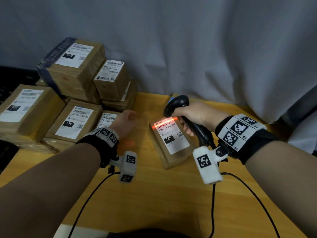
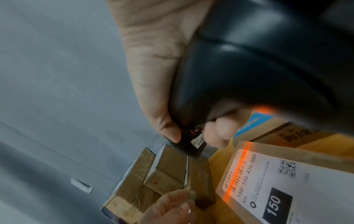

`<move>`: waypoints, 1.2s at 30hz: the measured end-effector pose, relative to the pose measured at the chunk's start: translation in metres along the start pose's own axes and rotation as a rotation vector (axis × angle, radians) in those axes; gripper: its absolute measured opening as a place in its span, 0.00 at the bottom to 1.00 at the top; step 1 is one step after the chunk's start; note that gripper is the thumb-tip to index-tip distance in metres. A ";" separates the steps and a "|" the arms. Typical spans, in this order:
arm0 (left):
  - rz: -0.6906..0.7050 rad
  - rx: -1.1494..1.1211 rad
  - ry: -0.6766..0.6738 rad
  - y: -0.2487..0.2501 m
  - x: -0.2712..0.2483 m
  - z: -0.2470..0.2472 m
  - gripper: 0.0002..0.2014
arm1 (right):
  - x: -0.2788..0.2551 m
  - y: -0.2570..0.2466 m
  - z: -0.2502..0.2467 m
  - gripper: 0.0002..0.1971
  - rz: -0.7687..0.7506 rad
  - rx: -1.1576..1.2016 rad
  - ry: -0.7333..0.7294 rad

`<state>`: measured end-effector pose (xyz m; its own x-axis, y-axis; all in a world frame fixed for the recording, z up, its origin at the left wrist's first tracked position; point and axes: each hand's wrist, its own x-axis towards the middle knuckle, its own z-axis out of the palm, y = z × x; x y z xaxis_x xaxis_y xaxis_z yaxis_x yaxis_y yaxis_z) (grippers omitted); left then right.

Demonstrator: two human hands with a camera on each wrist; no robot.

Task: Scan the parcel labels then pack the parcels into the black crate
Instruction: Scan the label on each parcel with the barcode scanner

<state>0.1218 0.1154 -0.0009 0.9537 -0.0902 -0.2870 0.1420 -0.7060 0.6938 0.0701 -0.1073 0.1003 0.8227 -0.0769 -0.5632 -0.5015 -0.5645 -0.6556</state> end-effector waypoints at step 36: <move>-0.280 -0.481 -0.242 0.014 -0.044 0.003 0.38 | 0.014 0.045 0.084 0.21 -0.135 0.562 0.247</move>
<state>0.0806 0.1069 0.0195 0.7837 -0.1438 -0.6043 0.5363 -0.3341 0.7751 0.0365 -0.0645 0.0203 0.8923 -0.2611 -0.3683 -0.3980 -0.0696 -0.9148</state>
